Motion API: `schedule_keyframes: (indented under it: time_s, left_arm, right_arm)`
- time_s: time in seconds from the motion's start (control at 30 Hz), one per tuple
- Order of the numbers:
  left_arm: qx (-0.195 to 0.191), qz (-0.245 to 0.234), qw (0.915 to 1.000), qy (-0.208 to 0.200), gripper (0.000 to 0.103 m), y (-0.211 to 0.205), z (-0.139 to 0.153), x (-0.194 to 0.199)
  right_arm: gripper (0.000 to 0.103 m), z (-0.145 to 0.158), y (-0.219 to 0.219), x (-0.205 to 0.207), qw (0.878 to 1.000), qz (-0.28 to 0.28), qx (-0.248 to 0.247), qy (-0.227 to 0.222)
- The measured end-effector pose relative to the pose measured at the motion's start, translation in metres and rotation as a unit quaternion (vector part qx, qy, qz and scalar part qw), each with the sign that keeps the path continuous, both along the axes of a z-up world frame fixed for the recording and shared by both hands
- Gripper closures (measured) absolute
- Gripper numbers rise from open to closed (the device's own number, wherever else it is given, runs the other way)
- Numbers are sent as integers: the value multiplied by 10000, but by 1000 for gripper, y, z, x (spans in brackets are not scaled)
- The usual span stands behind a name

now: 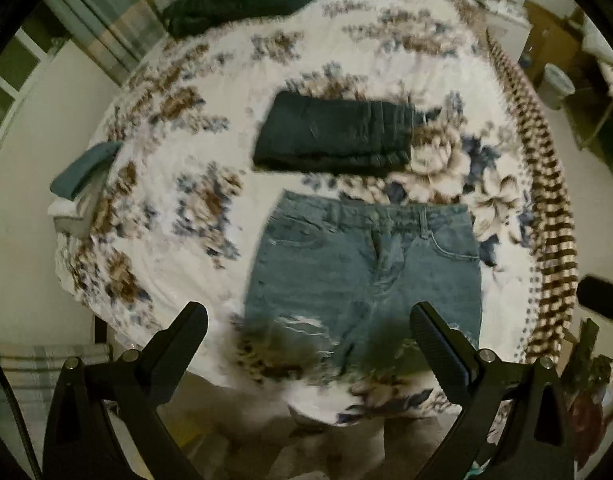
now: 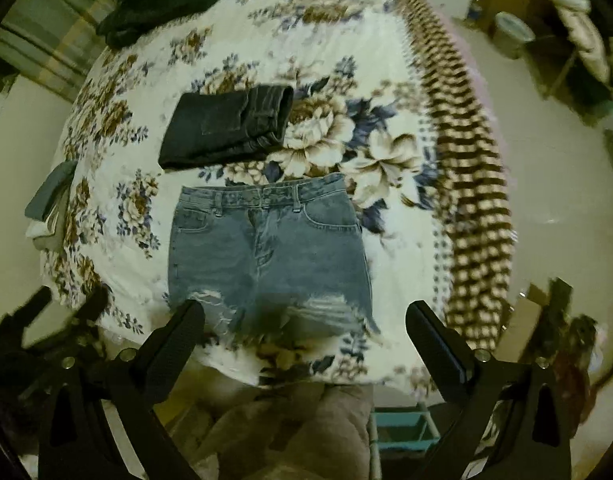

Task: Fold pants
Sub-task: 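Lower both grippers onto the frayed hem of the denim shorts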

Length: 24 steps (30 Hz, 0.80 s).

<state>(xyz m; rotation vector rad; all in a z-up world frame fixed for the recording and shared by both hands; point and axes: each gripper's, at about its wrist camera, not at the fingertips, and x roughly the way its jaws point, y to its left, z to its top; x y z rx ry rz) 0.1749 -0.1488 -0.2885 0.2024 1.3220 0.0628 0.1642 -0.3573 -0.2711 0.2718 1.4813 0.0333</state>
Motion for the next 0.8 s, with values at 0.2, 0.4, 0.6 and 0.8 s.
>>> schedule_keyframes:
  time_s: [0.2, 0.4, 0.6, 0.8]
  left_arm:
    - [127, 96, 9993, 334, 0, -64, -101, -1]
    - [-173, 409, 9931, 1087, 0, -110, -202, -21]
    - [-611, 724, 9850, 1442, 0, -131, -247, -37]
    - [-693, 636, 9841, 1508, 2, -150, -261, -43]
  right_arm:
    - [26, -109, -38, 45, 9971, 626, 263, 342]
    - [28, -216, -47, 73, 9860, 1234, 680, 894]
    - [28, -283, -40, 99, 9734, 1372, 1267, 1325]
    - [28, -308, -21, 108, 9666, 1553, 1386, 1499]
